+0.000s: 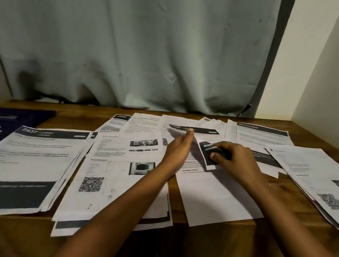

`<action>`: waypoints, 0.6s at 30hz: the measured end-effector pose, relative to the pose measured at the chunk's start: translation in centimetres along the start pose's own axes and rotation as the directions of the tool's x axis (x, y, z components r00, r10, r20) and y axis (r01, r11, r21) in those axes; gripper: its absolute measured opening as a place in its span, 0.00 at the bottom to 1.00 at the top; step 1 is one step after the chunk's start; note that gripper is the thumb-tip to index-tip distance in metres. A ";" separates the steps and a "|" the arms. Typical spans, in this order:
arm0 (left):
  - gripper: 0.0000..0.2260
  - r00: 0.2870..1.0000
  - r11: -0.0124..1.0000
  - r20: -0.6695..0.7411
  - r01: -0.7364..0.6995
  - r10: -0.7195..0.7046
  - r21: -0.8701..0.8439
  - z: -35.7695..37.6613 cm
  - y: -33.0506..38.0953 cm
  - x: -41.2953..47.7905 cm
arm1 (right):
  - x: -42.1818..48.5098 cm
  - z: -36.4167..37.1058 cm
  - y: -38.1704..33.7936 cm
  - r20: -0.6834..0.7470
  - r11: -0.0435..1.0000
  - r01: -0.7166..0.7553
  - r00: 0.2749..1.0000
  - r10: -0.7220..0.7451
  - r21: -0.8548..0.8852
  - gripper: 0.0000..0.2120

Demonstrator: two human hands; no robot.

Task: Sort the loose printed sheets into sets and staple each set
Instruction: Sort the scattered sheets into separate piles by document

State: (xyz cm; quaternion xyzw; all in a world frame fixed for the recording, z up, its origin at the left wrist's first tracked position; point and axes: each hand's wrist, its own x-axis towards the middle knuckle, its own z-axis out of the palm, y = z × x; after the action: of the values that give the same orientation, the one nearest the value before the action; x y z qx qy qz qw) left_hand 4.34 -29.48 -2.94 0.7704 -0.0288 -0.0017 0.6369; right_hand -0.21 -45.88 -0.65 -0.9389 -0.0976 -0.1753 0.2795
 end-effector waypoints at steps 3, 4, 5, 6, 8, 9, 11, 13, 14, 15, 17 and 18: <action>0.14 0.993 0.999 -0.112 0.037 -0.036 0.008 -0.1 -0.5 0.1 | -0.8 1.3 -0.7 0.112 1.000 -0.019 0.994 0.016 0.021 0.17; 0.10 0.986 0.999 -0.164 0.035 -0.030 0.025 -0.1 -0.8 0.5 | -0.9 1.3 -0.8 0.155 0.999 -0.037 0.987 0.034 0.016 0.18; 0.09 0.979 0.999 -0.200 0.038 -0.031 0.030 -0.1 -0.9 0.5 | -0.9 1.3 -0.8 0.193 0.998 -0.057 0.980 0.054 0.009 0.19; 0.09 0.974 0.998 -0.221 0.050 -0.043 0.026 -0.1 -1.0 0.7 | -0.8 1.2 -0.7 0.209 0.997 -0.072 0.976 0.069 0.006 0.20; 0.10 0.966 0.999 -0.255 0.048 -0.045 0.004 -0.5 -0.9 0.5 | -0.3 0.9 -0.3 0.156 0.995 -0.097 0.983 0.095 0.002 0.20; 0.11 0.962 0.999 -0.272 0.032 -0.034 -0.013 -0.8 -0.6 0.3 | 0.0 0.6 0.0 0.098 0.992 -0.126 0.987 0.126 -0.001 0.21; 0.15 0.960 0.999 -0.281 -0.014 0.002 -0.041 -1.5 0.3 -0.3 | 1.1 0.2 0.8 -0.020 0.978 -0.207 0.978 0.207 -0.022 0.25; 0.18 0.964 0.996 -0.261 -0.062 0.042 -0.070 -2.8 1.3 -0.8 | 2.3 0.1 1.3 -0.044 0.953 -0.300 0.953 0.298 -0.034 0.28; 0.19 0.965 0.992 -0.254 -0.089 0.064 -0.091 -3.6 1.6 -0.9 | 2.9 0.2 1.5 -0.013 0.940 -0.342 0.940 0.341 -0.019 0.28; 0.19 0.964 0.988 -0.252 -0.114 0.084 -0.106 -4.5 1.9 -1.2 | 3.5 0.4 1.4 0.038 0.925 -0.379 0.925 0.378 0.011 0.28; 0.18 0.964 0.983 -0.244 -0.136 0.102 -0.125 -6.4 2.0 -1.6 | 4.5 1.1 1.0 0.141 0.906 -0.414 0.905 0.401 0.084 0.27; 0.19 0.966 0.982 -0.236 -0.139 0.105 -0.131 -7.4 1.8 -1.7 | 5.0 1.7 0.7 0.182 0.901 -0.417 0.901 0.393 0.116 0.26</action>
State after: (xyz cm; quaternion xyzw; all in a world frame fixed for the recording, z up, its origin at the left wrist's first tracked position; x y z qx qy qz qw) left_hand 2.82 -22.47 0.21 0.7134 -0.0026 0.1241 0.6897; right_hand 5.05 -45.13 -0.39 -0.9252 0.0659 -0.0320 0.3725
